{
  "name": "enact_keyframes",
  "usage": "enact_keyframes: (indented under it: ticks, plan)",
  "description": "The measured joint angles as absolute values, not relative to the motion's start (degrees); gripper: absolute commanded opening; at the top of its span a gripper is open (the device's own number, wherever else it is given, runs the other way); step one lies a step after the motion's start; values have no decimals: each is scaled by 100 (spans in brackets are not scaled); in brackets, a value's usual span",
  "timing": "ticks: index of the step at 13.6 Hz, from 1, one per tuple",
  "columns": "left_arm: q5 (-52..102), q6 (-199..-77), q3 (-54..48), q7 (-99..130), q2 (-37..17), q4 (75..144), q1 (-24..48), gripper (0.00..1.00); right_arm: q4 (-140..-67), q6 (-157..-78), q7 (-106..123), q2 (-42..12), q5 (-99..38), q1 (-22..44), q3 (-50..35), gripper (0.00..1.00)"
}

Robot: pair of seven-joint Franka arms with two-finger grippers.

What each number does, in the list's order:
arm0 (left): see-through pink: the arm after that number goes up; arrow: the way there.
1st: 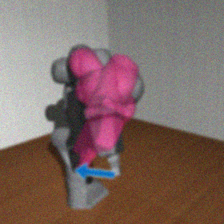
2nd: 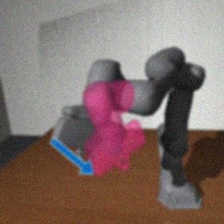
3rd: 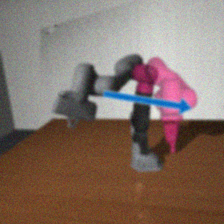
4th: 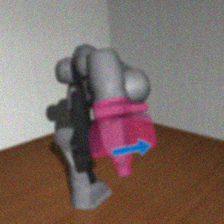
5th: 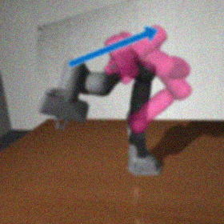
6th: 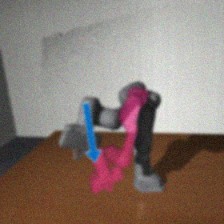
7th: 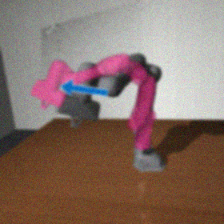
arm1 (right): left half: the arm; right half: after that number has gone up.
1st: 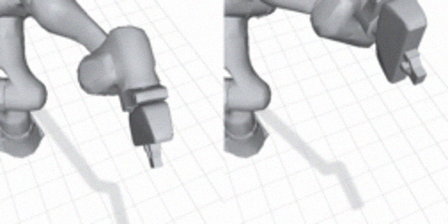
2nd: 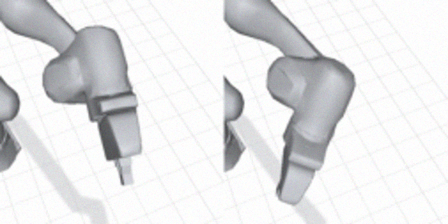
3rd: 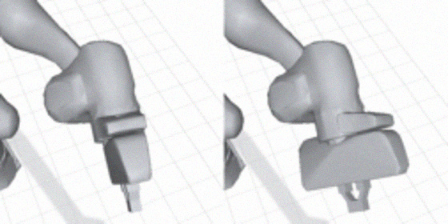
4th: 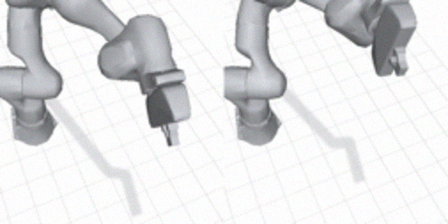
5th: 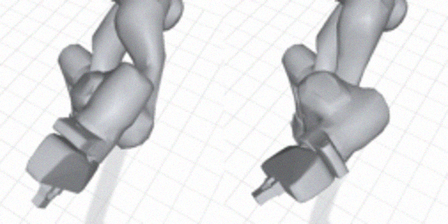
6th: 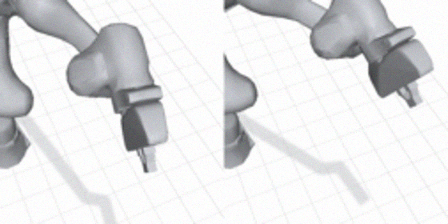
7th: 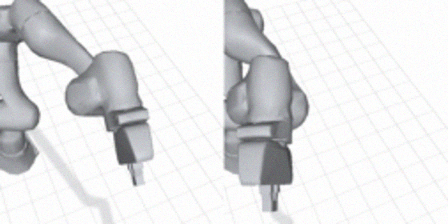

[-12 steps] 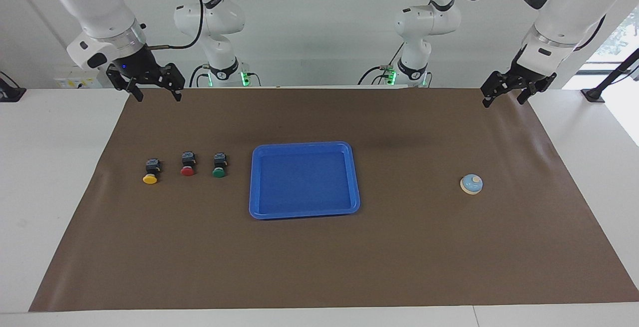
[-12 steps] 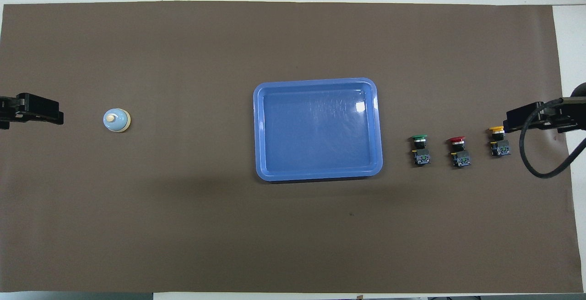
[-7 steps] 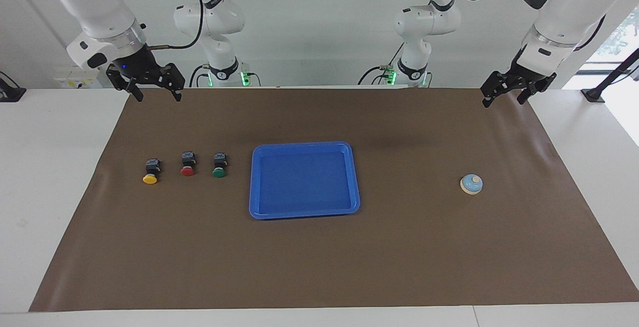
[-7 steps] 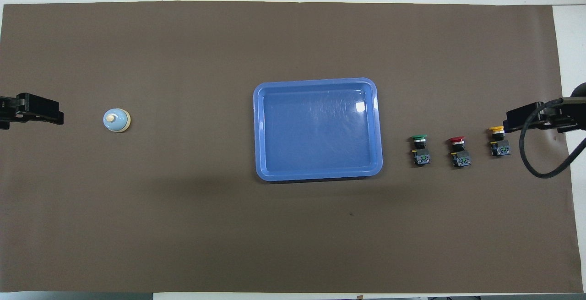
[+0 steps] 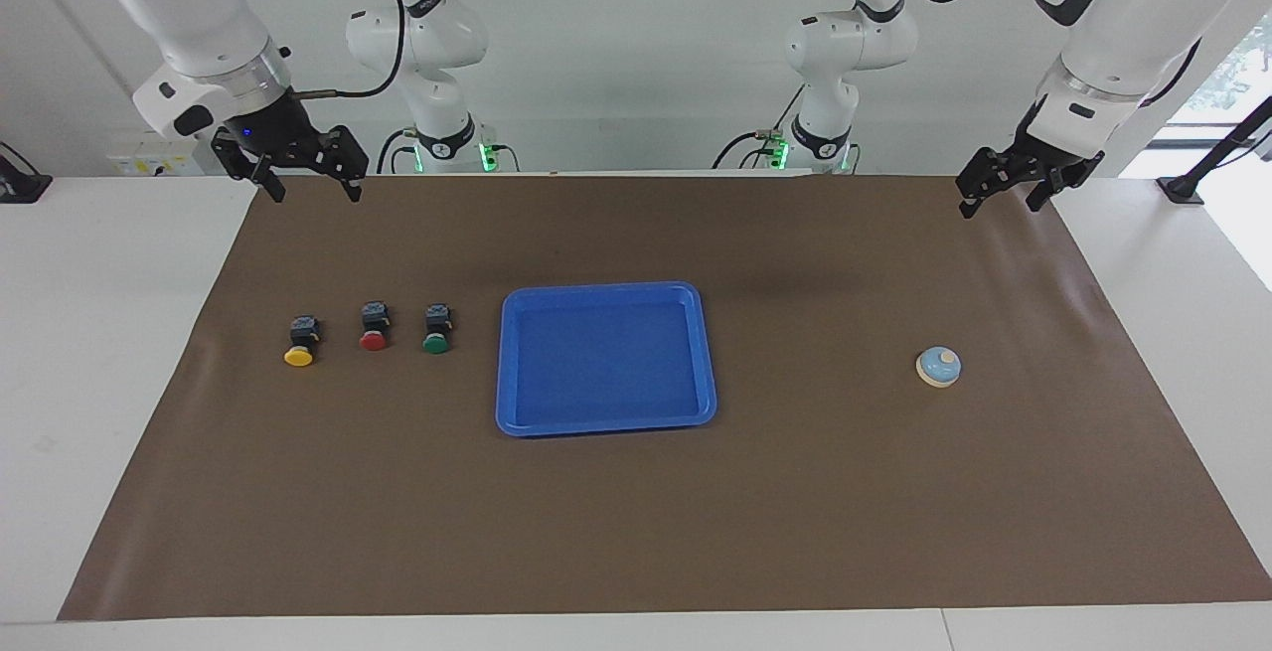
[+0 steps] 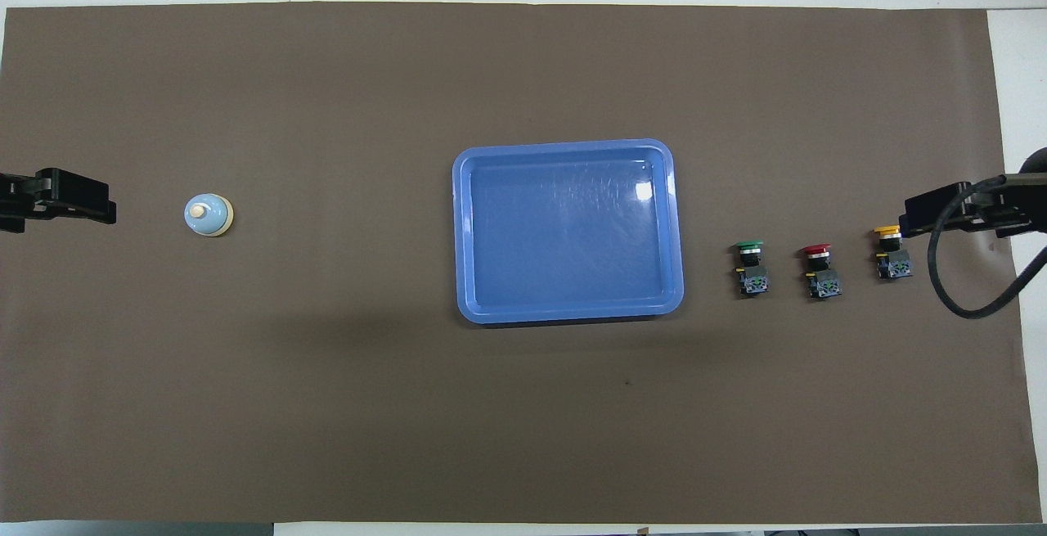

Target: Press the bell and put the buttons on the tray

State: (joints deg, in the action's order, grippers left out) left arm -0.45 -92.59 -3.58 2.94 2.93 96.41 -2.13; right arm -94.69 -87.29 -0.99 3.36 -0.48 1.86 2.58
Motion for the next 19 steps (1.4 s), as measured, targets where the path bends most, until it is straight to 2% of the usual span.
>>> enact_keyframes:
  ticks: [5,8,13,16,19]
  plan:
    - [-45,-10335,-333,293,304,10518,-335,0,-9469,-8729,-99,336,-48,186,258,100]
    - [-45,-11238,-327,194,24,11139,-385,0,-9469,-8729,-99,336,-48,186,258,100]
    - [-45,-12523,-329,125,-968,11345,-392,0,-9469,-8729,-99,336,-48,186,258,100]
    - [-45,-13104,-321,124,-1159,11617,-426,0,-9469,-8729,-99,336,-48,186,258,100]
    - [-46,-13196,-313,116,-1176,11729,-459,0,-9469,-8729,-99,336,-48,186,258,100]
